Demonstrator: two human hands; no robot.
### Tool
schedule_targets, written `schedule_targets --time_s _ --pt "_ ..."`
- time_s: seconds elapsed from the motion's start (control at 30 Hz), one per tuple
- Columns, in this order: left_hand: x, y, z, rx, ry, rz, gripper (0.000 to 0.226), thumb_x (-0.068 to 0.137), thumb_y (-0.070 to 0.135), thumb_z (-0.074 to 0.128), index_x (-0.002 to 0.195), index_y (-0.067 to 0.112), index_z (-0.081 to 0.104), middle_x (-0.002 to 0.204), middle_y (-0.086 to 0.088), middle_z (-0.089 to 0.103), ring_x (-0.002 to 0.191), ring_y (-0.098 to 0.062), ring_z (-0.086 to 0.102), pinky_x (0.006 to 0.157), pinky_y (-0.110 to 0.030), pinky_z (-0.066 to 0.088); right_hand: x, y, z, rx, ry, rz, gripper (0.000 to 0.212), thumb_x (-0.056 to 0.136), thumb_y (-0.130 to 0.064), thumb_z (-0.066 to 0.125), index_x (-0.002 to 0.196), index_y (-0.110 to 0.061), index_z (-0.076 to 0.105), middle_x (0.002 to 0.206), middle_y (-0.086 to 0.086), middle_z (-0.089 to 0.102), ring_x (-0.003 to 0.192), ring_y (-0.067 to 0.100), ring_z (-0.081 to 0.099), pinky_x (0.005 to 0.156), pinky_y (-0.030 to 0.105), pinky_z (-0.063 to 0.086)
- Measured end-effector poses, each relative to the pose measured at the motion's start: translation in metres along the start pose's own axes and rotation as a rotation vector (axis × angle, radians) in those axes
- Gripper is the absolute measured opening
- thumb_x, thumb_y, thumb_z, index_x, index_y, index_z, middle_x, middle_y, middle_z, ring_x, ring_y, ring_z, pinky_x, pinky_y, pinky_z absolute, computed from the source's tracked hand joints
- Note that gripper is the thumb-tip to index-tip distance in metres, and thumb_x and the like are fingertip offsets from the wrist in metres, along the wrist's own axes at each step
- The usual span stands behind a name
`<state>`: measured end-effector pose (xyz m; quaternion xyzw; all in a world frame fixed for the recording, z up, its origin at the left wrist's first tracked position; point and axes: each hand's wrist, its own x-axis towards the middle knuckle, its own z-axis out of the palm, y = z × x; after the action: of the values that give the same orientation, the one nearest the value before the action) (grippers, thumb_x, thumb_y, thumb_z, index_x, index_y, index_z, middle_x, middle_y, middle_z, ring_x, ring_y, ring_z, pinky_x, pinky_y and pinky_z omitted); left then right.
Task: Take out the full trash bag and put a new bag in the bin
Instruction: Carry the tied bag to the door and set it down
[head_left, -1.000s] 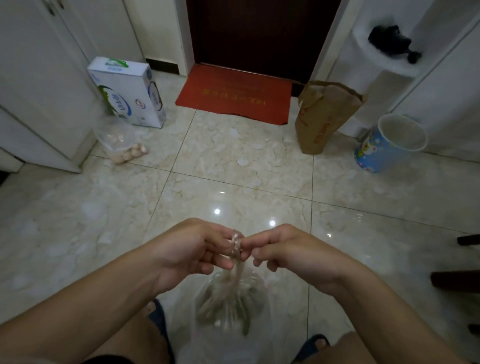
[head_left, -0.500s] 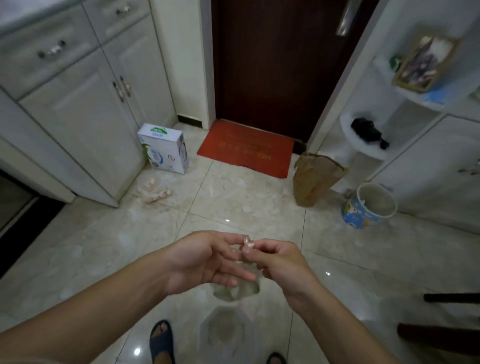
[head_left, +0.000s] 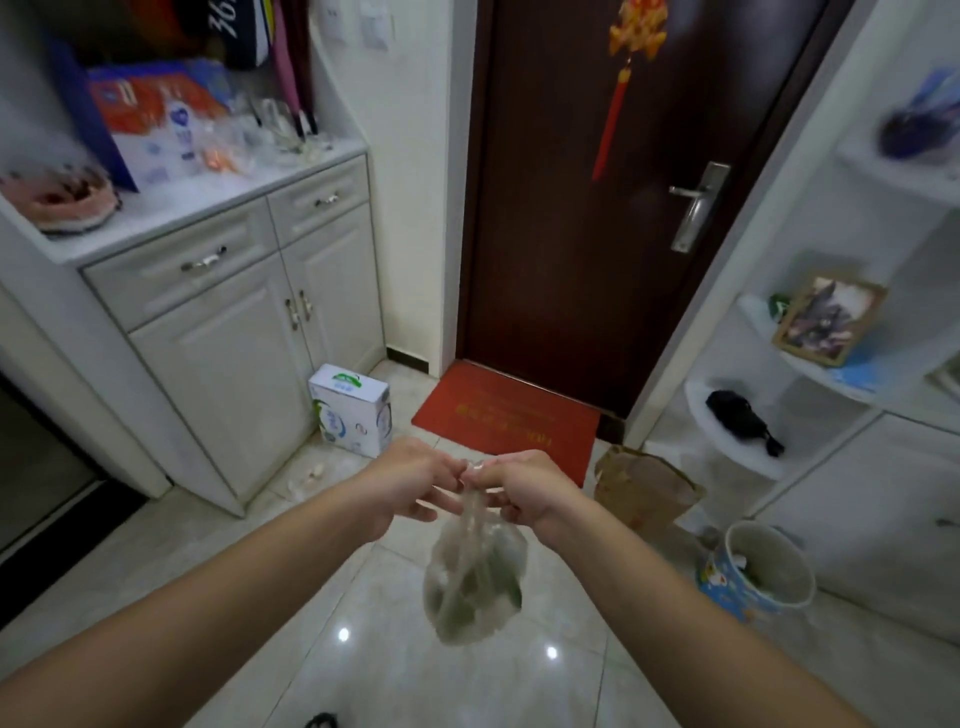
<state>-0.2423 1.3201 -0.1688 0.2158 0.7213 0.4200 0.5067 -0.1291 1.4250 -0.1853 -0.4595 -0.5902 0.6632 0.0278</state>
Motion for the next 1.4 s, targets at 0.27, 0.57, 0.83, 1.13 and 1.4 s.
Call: schedule_targets --time_s 0.27,0.57,0.83,1.13,1.4 --pt "0.098 0.041 -0.1 -0.063 -0.148 -0.108 0.017 0.086 0.014 0.064 0.098 0.008 0.074 0.094 -0.009 0.078 0.081 -0.02 0.072 0.061 -0.025 0.043 0.087 -0.072 0.044 0.014 0.119 0.017 0.009 0.082 -0.015 0.074 0.084 -0.007 0.078 0.078 0.007 0.074 0.066 0.015 0.06 0.05 0.022 0.036" --pt "0.209 0.09 -0.188 -0.164 -0.242 -0.125 0.033 0.086 -0.001 0.049 0.109 0.01 0.069 0.095 -0.01 0.074 0.072 -0.016 0.068 0.057 -0.024 0.04 0.205 -0.16 0.073 -0.11 0.166 -0.078 0.009 0.075 -0.001 0.074 0.083 -0.003 0.072 0.071 0.008 0.066 0.063 0.015 0.058 0.051 0.019 0.046" --pt "0.335 0.135 -0.227 -0.296 -0.224 -0.13 0.039 0.09 -0.004 0.043 0.121 0.007 0.063 0.113 -0.014 0.071 0.074 -0.013 0.071 0.059 -0.024 0.038 0.367 -0.219 0.051 -0.2 0.049 -0.112 0.018 0.07 0.01 0.067 0.072 -0.008 0.067 0.072 0.013 0.066 0.064 0.022 0.062 0.059 0.027 0.051" --pt "0.452 0.193 -0.267 -0.657 -0.034 -0.167 0.032 0.092 -0.001 0.039 0.111 0.006 0.063 0.1 -0.01 0.073 0.086 -0.021 0.07 0.061 -0.025 0.044 0.519 -0.316 0.027 -0.336 -0.168 -0.139 0.016 0.082 -0.002 0.066 0.069 -0.011 0.064 0.06 0.003 0.059 0.052 0.012 0.053 0.047 0.018 0.041" --pt "0.559 0.224 -0.32 -0.642 0.017 -0.182 0.031 0.095 0.008 0.04 0.108 0.007 0.069 0.109 -0.013 0.07 0.093 -0.021 0.067 0.065 -0.024 0.045 0.639 -0.372 0.031 -0.427 -0.184 -0.108 0.01 0.079 -0.008 0.07 0.071 -0.004 0.07 0.049 0.004 0.051 0.039 0.012 0.043 0.04 0.019 0.032"
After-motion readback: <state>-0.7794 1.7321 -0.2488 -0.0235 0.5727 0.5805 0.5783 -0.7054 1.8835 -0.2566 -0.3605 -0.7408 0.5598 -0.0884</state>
